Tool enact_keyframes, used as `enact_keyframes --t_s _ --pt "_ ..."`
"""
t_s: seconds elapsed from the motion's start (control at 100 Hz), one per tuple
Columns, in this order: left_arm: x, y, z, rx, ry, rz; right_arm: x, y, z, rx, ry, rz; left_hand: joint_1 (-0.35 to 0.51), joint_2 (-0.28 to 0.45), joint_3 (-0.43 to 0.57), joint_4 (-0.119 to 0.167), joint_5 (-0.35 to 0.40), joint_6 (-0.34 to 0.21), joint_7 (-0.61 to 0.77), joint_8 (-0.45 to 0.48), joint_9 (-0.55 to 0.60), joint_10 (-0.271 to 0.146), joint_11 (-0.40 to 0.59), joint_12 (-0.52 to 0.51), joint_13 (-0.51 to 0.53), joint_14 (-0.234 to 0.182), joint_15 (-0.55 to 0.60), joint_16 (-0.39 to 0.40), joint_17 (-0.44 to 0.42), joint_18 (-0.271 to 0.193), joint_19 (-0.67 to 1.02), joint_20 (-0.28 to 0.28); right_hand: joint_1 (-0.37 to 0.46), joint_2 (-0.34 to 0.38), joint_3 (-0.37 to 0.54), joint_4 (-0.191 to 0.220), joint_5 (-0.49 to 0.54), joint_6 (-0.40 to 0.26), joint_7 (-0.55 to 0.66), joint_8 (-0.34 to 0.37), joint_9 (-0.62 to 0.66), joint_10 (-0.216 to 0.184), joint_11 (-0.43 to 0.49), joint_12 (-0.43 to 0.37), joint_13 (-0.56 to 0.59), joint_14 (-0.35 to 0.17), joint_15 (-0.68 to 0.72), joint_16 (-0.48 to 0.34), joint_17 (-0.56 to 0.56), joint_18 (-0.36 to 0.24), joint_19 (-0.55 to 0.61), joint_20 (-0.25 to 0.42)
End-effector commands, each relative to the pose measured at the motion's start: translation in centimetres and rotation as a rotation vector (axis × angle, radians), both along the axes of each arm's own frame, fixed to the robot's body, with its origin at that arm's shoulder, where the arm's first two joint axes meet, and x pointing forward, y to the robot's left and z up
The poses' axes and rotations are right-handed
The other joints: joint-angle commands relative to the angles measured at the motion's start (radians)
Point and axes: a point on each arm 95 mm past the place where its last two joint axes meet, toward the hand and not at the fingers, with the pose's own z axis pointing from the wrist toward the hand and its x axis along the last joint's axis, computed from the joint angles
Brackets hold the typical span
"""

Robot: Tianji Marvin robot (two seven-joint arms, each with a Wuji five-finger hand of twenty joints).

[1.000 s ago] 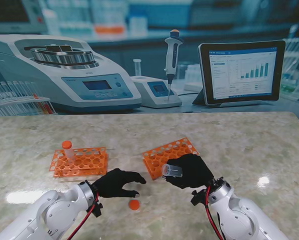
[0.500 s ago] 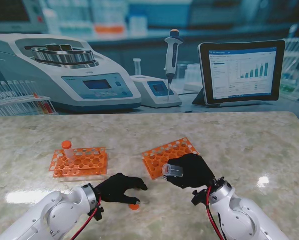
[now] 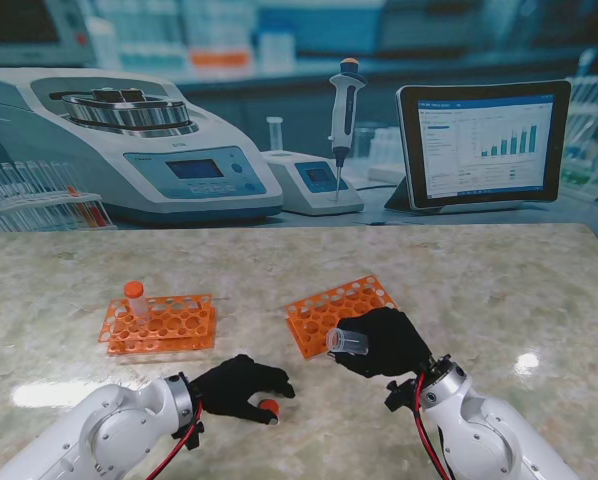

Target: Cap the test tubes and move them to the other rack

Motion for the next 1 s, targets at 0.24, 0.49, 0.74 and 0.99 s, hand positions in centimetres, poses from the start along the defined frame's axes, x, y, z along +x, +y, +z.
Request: enact_keyframes --t_s 0.24,0.49,0.74,0.99 --pt "-0.8 -0.1 0.1 0.054 -0.027 -0.055 -0.3 0.2 -0.1 -0.004 0.003 0.002 -0.007 -0.055 0.033 -0.037 0.019 -0.046 0.029 0.016 -0.026 -0.023 -0.011 0.000 -0.012 -0.026 0.025 0.043 -0.004 0.001 -0.033 0.040 0.040 0.024 0.003 0.017 0.046 -0.053 0.073 0.050 0.046 0.016 0.007 0.012 0.026 -0.073 0.198 0.072 0.079 -0.109 0.337 0.058" --pt "-1.2 0.5 -0.2 0.088 -0.052 -0.070 -0.4 0.2 -0.1 -0.007 0.001 -0.001 -0.097 -0.153 0.257 -0.068 0.026 -0.072 0.065 0.044 -0.033 -0.032 0.000 0.030 -0.013 -0.037 0.055 0.115 0.011 -0.014 -0.019 0.065 0.040 0.025 -0.002 0.012 0.041 -0.060 0.066 0.053 0.046 0.015 0.002 0.015 0.026 -0.071 0.197 0.071 0.078 -0.108 0.335 0.056" --pt "-1.4 0.7 -0.5 0.107 -0.073 -0.084 -0.4 0.2 -0.1 -0.009 0.001 -0.003 -0.110 -0.196 0.318 -0.074 0.027 -0.105 0.109 0.073 -0.024 -0.038 0.014 0.052 -0.007 -0.050 0.093 0.172 0.017 -0.023 0.028 0.092 0.042 0.026 -0.006 0.008 0.042 -0.060 0.064 0.057 0.046 0.015 -0.003 0.017 0.026 -0.069 0.196 0.070 0.078 -0.107 0.333 0.055" --pt "-1.3 0.8 -0.9 0.119 -0.097 -0.099 -0.4 0.2 -0.1 -0.010 0.003 -0.005 -0.100 -0.226 0.392 -0.085 0.009 -0.168 0.249 0.188 0.000 -0.059 0.062 0.126 -0.001 -0.078 0.190 0.306 0.044 -0.065 0.126 0.140 0.043 0.026 -0.010 0.004 0.042 -0.060 0.063 0.060 0.046 0.016 -0.009 0.018 0.026 -0.067 0.194 0.068 0.078 -0.106 0.331 0.053"
